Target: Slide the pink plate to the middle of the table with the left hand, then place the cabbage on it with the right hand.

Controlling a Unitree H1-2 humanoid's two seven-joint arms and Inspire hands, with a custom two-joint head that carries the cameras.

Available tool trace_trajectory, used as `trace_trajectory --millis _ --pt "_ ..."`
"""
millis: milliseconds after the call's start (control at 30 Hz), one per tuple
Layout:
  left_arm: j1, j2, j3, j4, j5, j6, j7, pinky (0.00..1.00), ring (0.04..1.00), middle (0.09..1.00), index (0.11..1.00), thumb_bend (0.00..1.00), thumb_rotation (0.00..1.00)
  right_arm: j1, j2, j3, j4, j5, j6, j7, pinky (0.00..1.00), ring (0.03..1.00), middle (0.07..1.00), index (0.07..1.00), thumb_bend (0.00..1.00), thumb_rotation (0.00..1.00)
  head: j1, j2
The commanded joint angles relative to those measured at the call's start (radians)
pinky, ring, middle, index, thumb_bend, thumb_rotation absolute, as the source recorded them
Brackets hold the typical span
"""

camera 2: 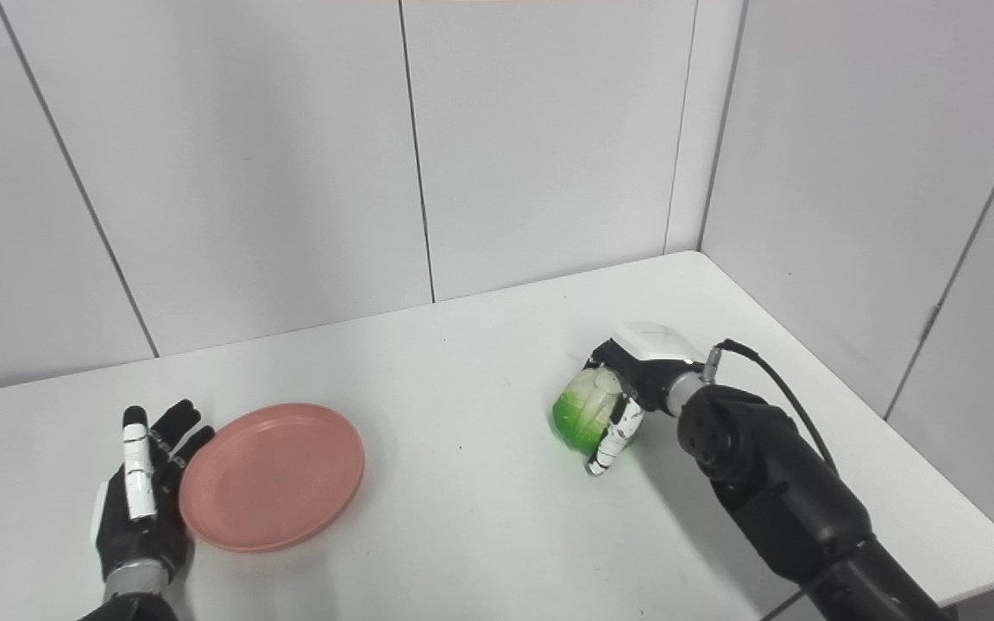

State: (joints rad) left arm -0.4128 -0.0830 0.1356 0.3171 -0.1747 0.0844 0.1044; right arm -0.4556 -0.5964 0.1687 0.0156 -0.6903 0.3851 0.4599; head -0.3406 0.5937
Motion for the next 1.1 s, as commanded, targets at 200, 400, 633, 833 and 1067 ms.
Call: trace_trajectory --millis 200,400,633,833,1067 --pt "-0.015 -0.039 -0.021 -0.018 0.028 0.003 0.021 0.91 0.816 0.84 0.743 0.65 0.95 -0.1 -0.053 -0.031 -0.127 0.065 -0.037 0.004 0.22 0.312 0.482 0.493 0.53 0.0 0.084 -0.006" --pt "-0.012 -0.076 -0.034 0.01 0.063 -0.02 0.049 0.84 0.786 0.822 0.738 0.65 0.93 -0.144 -0.043 -0.023 -0.132 0.119 -0.072 -0.008 0.26 0.348 0.483 0.492 0.53 0.0 0.178 -0.017" --pt "-0.007 -0.103 -0.06 0.054 0.12 -0.071 0.087 0.81 0.786 0.841 0.737 0.64 0.97 -0.205 -0.011 0.013 -0.078 0.141 -0.129 -0.018 0.21 0.298 0.48 0.491 0.53 0.0 0.286 -0.026" --pt "-0.012 -0.119 -0.068 0.108 0.144 -0.117 0.104 0.84 0.794 0.849 0.735 0.6 1.0 -0.262 0.038 0.042 0.007 0.154 -0.208 -0.045 0.19 0.275 0.478 0.491 0.53 0.0 0.352 -0.033" --pt "-0.012 -0.139 -0.062 0.139 0.141 -0.142 0.102 0.85 0.806 0.864 0.744 0.6 1.0 -0.302 0.124 0.079 0.082 0.155 -0.26 -0.082 0.25 0.328 0.482 0.491 0.53 0.0 0.402 -0.037"
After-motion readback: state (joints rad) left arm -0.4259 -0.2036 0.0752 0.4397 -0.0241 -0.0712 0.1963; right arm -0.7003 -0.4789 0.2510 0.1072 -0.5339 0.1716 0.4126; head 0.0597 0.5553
